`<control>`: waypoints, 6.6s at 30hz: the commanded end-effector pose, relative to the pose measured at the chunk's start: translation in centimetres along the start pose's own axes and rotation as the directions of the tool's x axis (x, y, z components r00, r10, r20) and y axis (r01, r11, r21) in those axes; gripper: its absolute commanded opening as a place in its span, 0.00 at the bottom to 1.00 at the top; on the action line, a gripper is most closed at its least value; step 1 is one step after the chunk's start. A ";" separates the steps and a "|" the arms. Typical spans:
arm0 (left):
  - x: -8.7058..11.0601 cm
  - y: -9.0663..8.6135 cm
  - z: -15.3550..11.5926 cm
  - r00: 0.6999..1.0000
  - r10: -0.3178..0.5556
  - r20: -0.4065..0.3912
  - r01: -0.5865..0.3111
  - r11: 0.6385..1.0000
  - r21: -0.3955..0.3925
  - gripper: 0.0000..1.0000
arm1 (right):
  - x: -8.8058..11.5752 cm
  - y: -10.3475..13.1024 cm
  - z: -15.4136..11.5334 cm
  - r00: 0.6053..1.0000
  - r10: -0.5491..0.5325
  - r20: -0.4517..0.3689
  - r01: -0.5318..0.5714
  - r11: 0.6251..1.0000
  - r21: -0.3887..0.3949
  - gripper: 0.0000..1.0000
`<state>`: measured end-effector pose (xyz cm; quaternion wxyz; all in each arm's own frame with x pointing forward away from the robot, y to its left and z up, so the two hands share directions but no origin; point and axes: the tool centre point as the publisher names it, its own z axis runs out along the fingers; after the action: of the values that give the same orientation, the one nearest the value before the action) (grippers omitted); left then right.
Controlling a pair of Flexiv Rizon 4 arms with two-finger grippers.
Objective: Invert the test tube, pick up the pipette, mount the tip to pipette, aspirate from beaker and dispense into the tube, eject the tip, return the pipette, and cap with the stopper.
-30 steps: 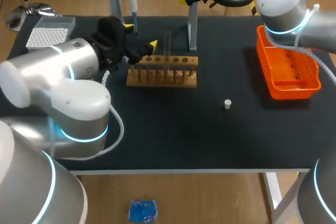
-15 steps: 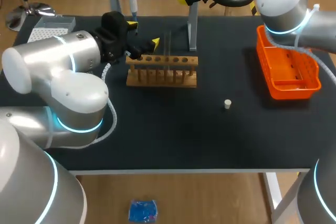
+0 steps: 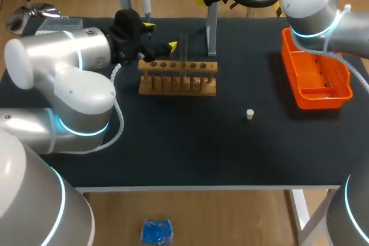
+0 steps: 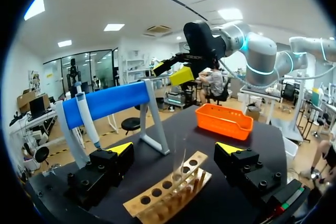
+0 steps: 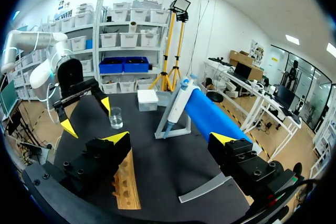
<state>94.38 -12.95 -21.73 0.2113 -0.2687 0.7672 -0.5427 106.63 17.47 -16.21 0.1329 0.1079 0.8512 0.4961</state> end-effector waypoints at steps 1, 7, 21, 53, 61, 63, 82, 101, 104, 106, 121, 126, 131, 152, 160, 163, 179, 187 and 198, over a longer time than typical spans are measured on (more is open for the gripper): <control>-0.2 -0.3 0.1 0.999 0.012 -0.032 -0.012 1.000 -0.003 1.00 | 0.0 0.0 -0.1 1.000 0.000 -0.002 0.000 1.000 0.002 1.00; -0.2 -0.3 0.1 0.999 0.012 -0.032 -0.012 1.000 -0.003 1.00 | 0.0 0.0 -0.1 1.000 0.000 -0.002 0.000 1.000 0.002 1.00; -0.2 -0.3 0.1 0.999 0.012 -0.032 -0.012 1.000 -0.003 1.00 | 1.1 -0.7 -1.0 1.000 0.009 0.011 -0.009 1.000 0.023 1.00; -0.2 -0.3 0.1 0.999 0.012 -0.032 -0.012 1.000 -0.003 1.00 | 16.8 -18.2 -14.9 0.996 0.059 -0.068 -0.051 0.992 0.111 1.00; -0.2 -0.3 0.1 0.999 0.012 -0.032 -0.012 1.000 -0.003 1.00 | 16.8 -18.2 -14.9 0.996 0.059 -0.068 -0.051 0.992 0.111 1.00; -0.2 -0.3 0.1 0.999 0.012 -0.032 -0.012 1.000 -0.003 1.00 | 16.8 -18.2 -14.9 0.996 0.059 -0.068 -0.051 0.992 0.111 1.00; -0.2 -0.3 0.1 0.999 0.012 -0.032 -0.012 1.000 -0.003 1.00 | 17.5 -20.7 -12.7 0.990 0.104 -0.096 -0.093 0.990 0.109 1.00; -0.2 -0.3 0.1 0.999 0.012 -0.032 -0.012 1.000 -0.003 1.00 | 19.1 -25.3 -9.9 0.985 0.147 -0.092 -0.133 0.980 0.145 1.00; -0.2 -0.3 0.1 0.999 0.012 -0.032 -0.012 1.000 -0.003 1.00 | 19.5 -26.1 -9.5 0.984 0.152 -0.090 -0.136 0.977 0.163 1.00; -0.2 -0.3 0.1 0.999 0.012 -0.032 -0.012 1.000 -0.003 1.00 | 19.8 -26.8 -9.3 0.983 0.159 -0.090 -0.141 0.974 0.177 1.00; -0.2 -0.3 0.1 0.999 0.012 -0.032 -0.012 1.000 -0.003 1.00 | 20.4 -30.0 -8.4 0.982 0.167 -0.093 -0.142 0.963 0.231 1.00; -0.2 -0.3 0.1 0.999 0.012 -0.032 -0.012 1.000 -0.003 1.00 | 20.5 -30.3 -8.0 0.981 0.167 -0.097 -0.140 0.961 0.239 1.00; -0.2 -0.3 0.1 0.999 0.012 -0.032 -0.012 1.000 -0.003 1.00 | 20.4 -30.5 -7.9 0.981 0.171 -0.096 -0.143 0.959 0.245 0.94; -0.2 -0.3 0.1 0.999 0.012 -0.032 -0.012 1.000 -0.003 1.00 | 20.3 -31.2 -6.6 0.979 0.175 -0.100 -0.144 0.955 0.261 0.56; -0.2 -0.3 0.1 0.999 0.012 -0.032 -0.012 1.000 -0.003 1.00 | 20.2 -31.3 -6.4 0.979 0.177 -0.099 -0.145 0.953 0.265 0.56; -0.2 -0.3 0.1 0.999 0.012 -0.032 -0.012 1.000 -0.003 1.00 | 20.1 -31.4 -6.4 0.980 0.176 -0.096 -0.145 0.953 0.268 0.54; -0.2 -0.3 0.1 0.999 0.012 -0.032 -0.012 1.000 -0.003 1.00 | 20.0 -31.4 -6.1 0.984 0.160 -0.079 -0.133 0.953 0.271 0.57; -0.2 -0.3 0.1 0.999 0.012 -0.032 -0.012 1.000 -0.003 1.00 | 19.9 -31.4 -5.9 0.987 0.148 -0.059 -0.126 0.952 0.279 0.50; -0.2 -0.3 0.1 0.999 0.012 -0.032 -0.012 1.000 -0.003 1.00 | 19.8 -31.5 -5.9 0.989 0.140 -0.047 -0.121 0.951 0.285 0.49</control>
<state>94.68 -13.00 -21.54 0.2023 -0.2558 0.7723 -0.5452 84.41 3.55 -43.21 0.0527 0.1642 0.9078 0.3822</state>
